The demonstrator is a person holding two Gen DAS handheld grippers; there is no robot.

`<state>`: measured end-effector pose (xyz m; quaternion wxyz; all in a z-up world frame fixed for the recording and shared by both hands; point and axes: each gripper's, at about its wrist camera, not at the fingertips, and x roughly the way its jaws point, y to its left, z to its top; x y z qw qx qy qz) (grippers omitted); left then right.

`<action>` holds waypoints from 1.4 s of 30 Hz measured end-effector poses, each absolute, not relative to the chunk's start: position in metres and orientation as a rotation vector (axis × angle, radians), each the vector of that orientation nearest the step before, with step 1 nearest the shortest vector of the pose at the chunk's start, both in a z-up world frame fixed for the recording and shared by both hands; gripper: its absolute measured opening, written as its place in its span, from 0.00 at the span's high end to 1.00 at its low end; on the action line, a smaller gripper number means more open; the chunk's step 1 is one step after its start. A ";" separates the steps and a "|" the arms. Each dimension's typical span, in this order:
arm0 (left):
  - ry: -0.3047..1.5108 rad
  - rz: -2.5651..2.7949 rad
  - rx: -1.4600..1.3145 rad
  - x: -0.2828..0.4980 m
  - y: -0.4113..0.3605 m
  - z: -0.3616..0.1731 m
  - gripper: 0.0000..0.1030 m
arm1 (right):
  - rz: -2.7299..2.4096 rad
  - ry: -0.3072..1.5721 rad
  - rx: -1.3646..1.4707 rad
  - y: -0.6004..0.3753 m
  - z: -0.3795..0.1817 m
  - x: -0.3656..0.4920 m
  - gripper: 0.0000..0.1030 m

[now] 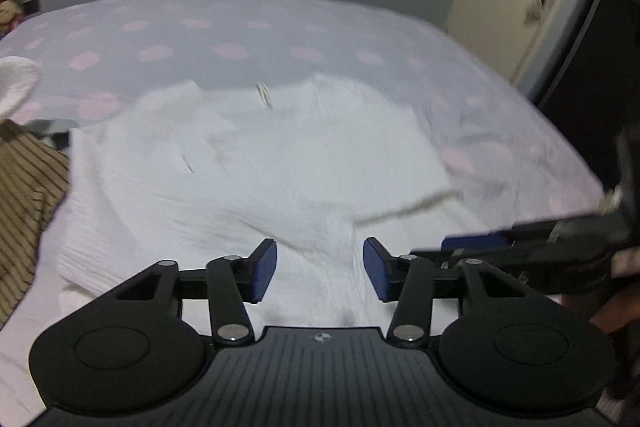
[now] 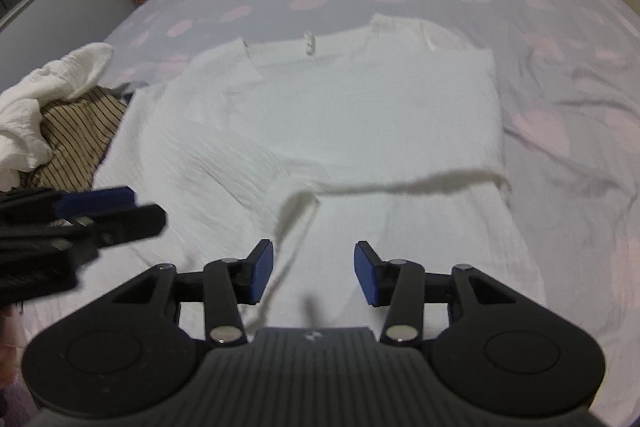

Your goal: Fold clothes

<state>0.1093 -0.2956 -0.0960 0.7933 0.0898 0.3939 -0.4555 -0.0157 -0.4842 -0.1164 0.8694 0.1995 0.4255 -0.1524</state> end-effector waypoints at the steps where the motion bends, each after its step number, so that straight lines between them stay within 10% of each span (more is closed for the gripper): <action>1: 0.839 -0.969 0.173 0.112 -0.292 -0.090 0.55 | -0.312 0.881 0.412 -0.482 -0.115 -0.013 0.48; 21: 0.897 -0.700 0.146 0.148 -0.250 -0.080 0.54 | -0.268 0.935 -0.060 -0.398 -0.155 0.050 0.42; 42: 0.911 -0.682 0.191 0.145 -0.253 -0.085 0.54 | -0.385 0.854 0.137 -0.456 -0.126 -0.017 0.42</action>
